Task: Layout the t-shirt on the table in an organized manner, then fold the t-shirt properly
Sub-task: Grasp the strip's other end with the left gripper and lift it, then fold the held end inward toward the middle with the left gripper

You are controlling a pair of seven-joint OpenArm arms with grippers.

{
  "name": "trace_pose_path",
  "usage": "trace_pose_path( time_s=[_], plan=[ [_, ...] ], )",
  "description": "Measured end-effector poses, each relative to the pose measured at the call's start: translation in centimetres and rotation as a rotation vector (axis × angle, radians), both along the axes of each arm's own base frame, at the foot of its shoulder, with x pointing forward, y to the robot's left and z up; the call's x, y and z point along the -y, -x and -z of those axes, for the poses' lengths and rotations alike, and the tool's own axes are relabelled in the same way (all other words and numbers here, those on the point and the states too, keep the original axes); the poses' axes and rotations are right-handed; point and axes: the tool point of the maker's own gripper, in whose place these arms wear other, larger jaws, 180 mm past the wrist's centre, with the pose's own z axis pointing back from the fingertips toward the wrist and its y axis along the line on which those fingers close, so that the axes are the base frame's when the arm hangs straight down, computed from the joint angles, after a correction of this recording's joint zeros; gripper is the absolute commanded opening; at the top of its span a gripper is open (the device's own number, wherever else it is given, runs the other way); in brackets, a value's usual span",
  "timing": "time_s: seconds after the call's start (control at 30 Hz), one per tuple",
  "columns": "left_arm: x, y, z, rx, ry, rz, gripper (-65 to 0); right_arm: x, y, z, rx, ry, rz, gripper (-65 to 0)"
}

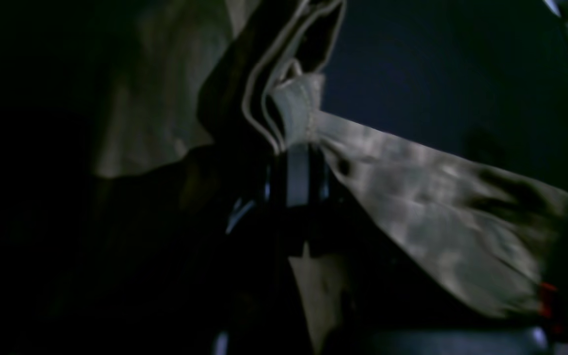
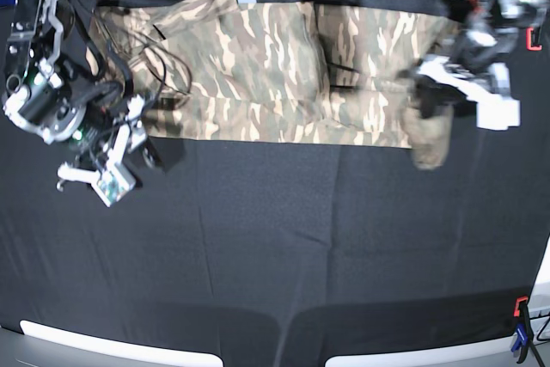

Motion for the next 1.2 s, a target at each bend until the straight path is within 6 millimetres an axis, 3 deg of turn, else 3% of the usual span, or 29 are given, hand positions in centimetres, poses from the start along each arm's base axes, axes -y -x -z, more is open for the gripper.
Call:
trace_pose_path(
  time_s=[0.17,0.37,0.53,0.7,0.73,0.8,0.87,0.97,1.2],
  plan=[
    [6.9,0.8,-0.2,-0.001,0.063,0.149,-65.0,1.5,-0.1,-0.2,0.003,0.003,0.045,-40.4],
    [11.3,1.0,-0.9,0.031,0.066,0.211,-65.0,4.6,0.0,-0.8,0.005,-0.005,0.138,-40.4],
    [12.7,1.3,-0.9,0.045,0.054,0.241,-65.0,5.6,0.2,-1.5,0.010,-0.050,0.170,-40.4],
    [12.4,0.5,-0.8,0.083,0.070,0.194,-65.0,5.7,0.5,-1.1,-0.010,-0.046,0.175,-40.4],
    [12.3,0.3,-0.7,0.090,0.073,0.184,-63.4,5.7,0.7,-0.8,-0.027,-0.041,0.178,-40.4],
    [12.3,0.0,-0.4,0.099,0.079,0.171,-47.8,5.8,1.0,-0.4,-0.052,-0.034,0.182,-40.4],
    [13.1,0.0,-0.4,0.128,0.080,0.227,-40.5,5.4,1.0,-0.5,-0.050,-0.060,0.171,-40.4],
    [14.3,0.1,-0.6,0.141,0.089,0.310,-40.4,5.2,0.9,-0.6,-0.048,-0.074,0.163,-40.4],
    [14.5,-0.7,-1.2,0.177,0.082,0.332,-40.4,5.3,1.1,-0.3,-0.065,-0.064,0.167,-40.4]
  ],
)
